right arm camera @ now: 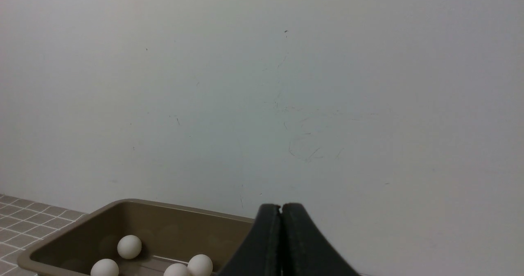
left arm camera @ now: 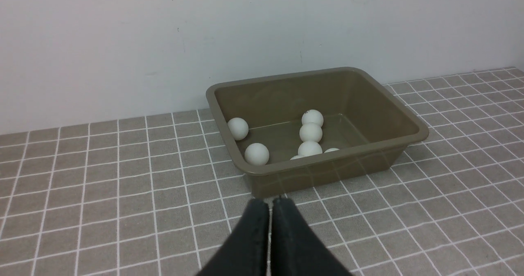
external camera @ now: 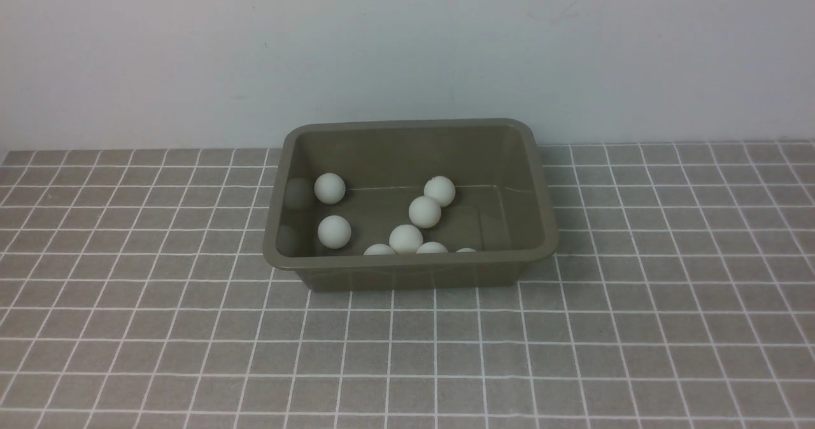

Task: Put the table tennis balls into the box on the grey coffee tablecloth.

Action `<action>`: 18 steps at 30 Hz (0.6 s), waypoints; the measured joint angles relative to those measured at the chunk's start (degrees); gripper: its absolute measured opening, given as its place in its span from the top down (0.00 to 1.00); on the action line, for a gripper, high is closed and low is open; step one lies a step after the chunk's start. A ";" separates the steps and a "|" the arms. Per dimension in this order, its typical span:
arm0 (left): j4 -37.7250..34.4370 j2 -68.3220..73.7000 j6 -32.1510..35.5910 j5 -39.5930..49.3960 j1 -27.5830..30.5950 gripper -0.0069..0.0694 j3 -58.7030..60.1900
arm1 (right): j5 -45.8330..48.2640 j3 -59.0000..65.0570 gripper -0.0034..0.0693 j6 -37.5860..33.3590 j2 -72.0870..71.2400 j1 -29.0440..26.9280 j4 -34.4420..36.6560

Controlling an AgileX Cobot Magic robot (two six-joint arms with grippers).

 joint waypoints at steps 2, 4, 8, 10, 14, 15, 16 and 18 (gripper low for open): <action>-0.05 0.00 0.00 0.00 0.00 0.92 0.00 | 0.00 0.00 0.97 0.00 0.00 0.00 0.00; 0.12 0.00 0.14 -0.15 0.00 0.92 0.24 | 0.06 0.00 0.97 0.00 0.00 0.00 0.00; 1.85 -1.70 0.67 -8.43 1.86 0.92 6.05 | 0.05 0.00 0.97 0.00 0.00 0.00 0.00; 2.03 -2.93 1.25 -11.75 3.68 0.92 9.21 | 0.07 0.00 0.97 0.00 0.00 0.00 0.00; 1.75 -6.78 3.47 -21.25 10.82 0.92 21.39 | 0.50 0.00 0.97 0.00 0.00 0.00 0.00; 1.70 -6.97 4.67 -24.60 13.23 0.92 27.12 | 0.53 0.00 0.97 0.00 0.00 0.00 0.00; 1.70 -6.97 5.10 -25.48 13.79 0.92 28.93 | 0.76 0.00 0.97 0.00 0.00 0.00 0.00; 1.58 -6.97 6.53 -27.16 14.86 0.92 33.96 | 0.96 0.00 0.97 0.00 0.00 0.00 0.00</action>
